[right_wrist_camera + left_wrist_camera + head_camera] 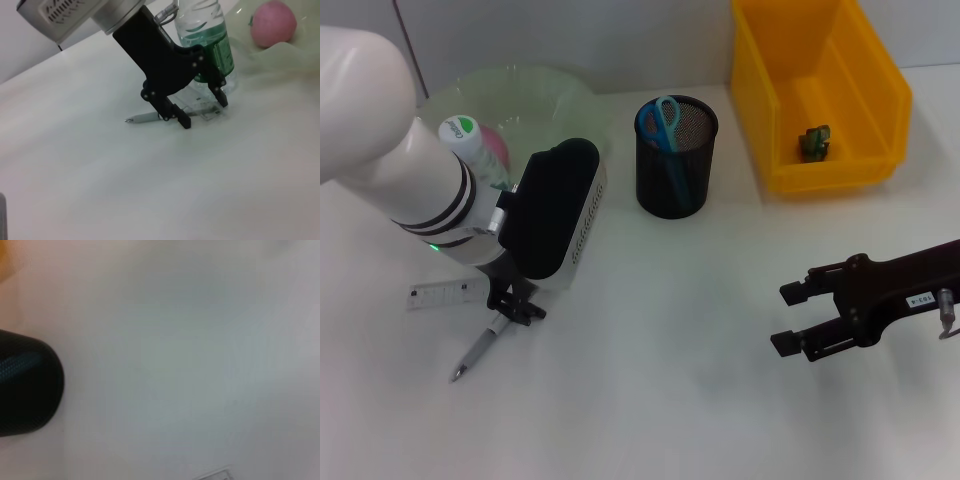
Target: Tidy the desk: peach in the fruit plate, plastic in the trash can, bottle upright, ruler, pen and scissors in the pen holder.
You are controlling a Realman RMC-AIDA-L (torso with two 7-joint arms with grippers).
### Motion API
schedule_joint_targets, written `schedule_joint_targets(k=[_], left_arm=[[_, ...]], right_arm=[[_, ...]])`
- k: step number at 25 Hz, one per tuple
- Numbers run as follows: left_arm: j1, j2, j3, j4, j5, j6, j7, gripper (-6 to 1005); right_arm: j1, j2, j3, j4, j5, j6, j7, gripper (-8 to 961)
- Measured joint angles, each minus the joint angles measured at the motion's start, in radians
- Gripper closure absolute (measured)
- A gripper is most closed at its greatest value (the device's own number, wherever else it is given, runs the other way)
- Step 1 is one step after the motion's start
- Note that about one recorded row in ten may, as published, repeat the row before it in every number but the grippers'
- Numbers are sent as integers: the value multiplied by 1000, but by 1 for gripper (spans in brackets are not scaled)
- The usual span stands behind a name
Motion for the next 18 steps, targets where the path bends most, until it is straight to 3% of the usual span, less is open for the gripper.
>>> schedule_joint_targets(k=[11, 18], left_arm=[[21, -2, 3, 72, 7, 85, -17, 296], [35, 1, 0, 106, 7, 27, -19, 298]], right_arm=[[1, -1, -9, -1, -3, 3, 1, 135], [2, 0, -9, -3, -6, 2, 2, 135]])
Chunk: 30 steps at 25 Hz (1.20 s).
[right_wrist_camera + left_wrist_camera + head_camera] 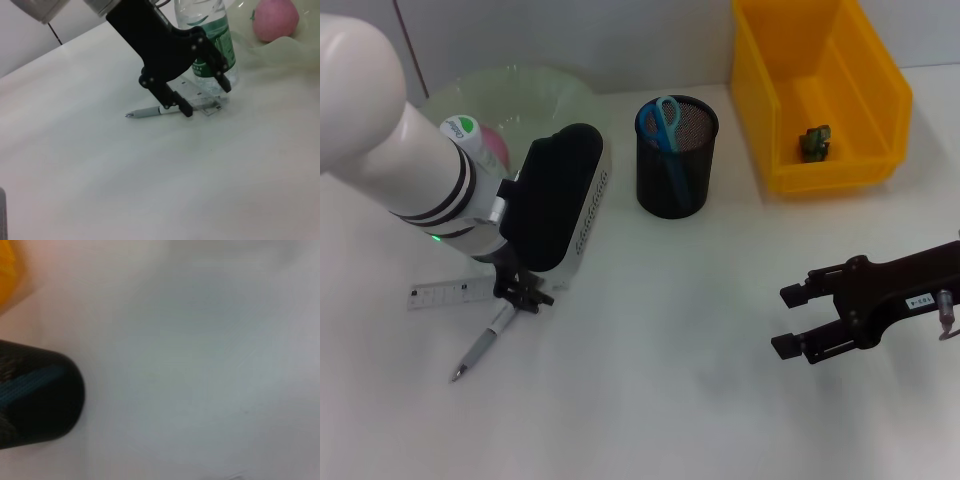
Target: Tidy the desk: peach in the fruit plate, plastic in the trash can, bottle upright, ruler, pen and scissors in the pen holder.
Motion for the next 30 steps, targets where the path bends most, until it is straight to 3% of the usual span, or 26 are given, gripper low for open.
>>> schedule_joint_targets(k=[15, 30], left_arm=[[-39, -2, 1, -101, 8, -46, -22, 294], [-55, -3, 3, -122, 24, -9, -26, 293]], right_arm=[[2, 0, 0, -1, -4, -3, 7, 135], [8, -2, -2, 8, -7, 2, 8, 135]])
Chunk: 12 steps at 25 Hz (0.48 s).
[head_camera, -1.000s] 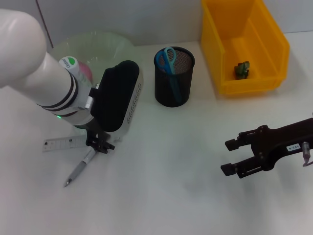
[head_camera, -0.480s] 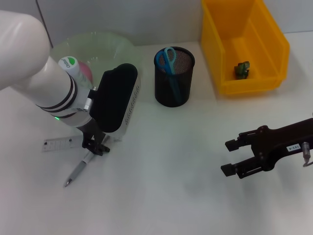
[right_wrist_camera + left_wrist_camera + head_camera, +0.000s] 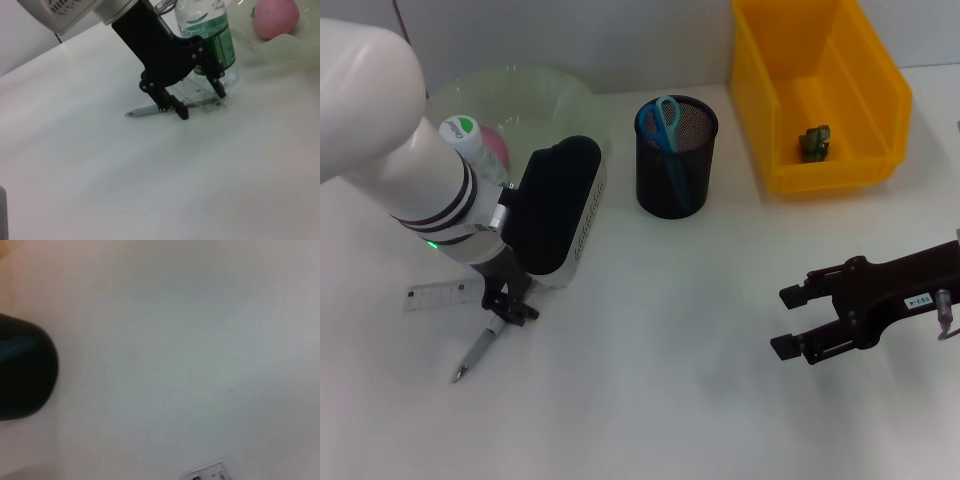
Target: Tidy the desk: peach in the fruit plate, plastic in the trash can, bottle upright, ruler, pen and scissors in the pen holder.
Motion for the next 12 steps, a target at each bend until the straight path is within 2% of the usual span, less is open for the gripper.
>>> schedule_joint_targets(k=[12], left_arm=[[19, -1, 12, 60, -9, 126, -9, 294]], right_arm=[[5, 1, 0, 1, -11, 0, 0, 135]])
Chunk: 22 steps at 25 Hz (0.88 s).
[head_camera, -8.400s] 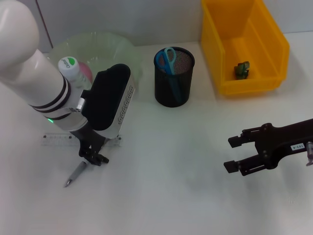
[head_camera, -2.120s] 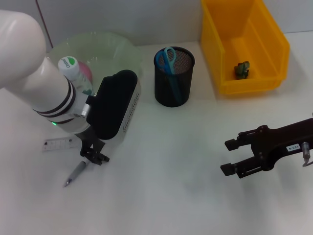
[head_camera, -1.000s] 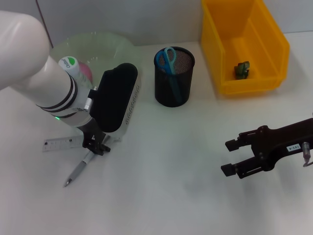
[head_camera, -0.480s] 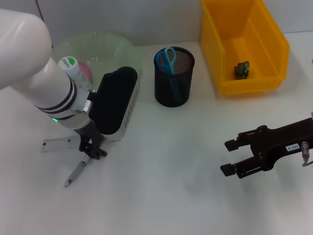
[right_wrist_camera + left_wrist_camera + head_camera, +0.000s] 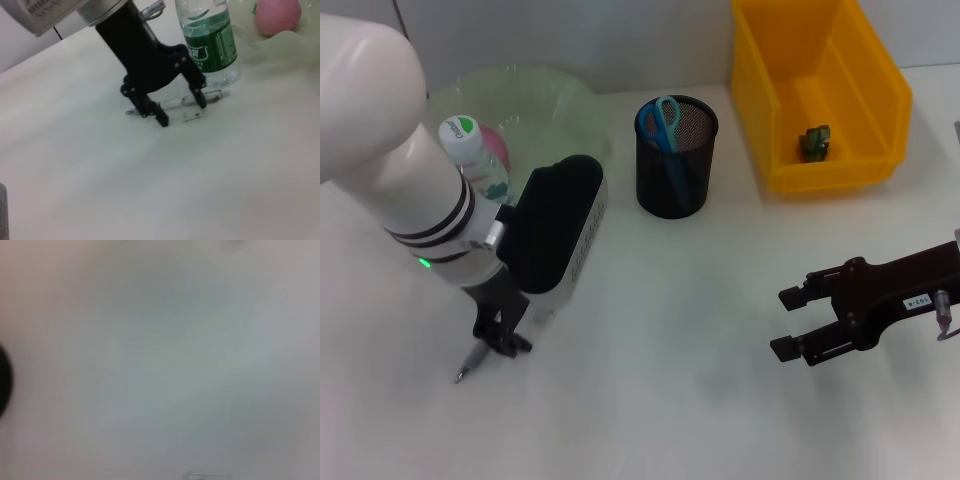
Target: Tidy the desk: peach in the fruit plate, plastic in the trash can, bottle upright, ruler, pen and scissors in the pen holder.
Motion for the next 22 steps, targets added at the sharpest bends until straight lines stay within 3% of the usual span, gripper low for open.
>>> schedule_joint_targets(k=[7, 22], left_arm=[[52, 2, 10, 118, 1, 34, -1, 301], [38, 2, 33, 115, 35, 43, 37, 326]], right_arm=[[4, 0, 0, 1, 0, 0, -2, 135], [3, 4, 8, -5, 6, 1, -1, 135]])
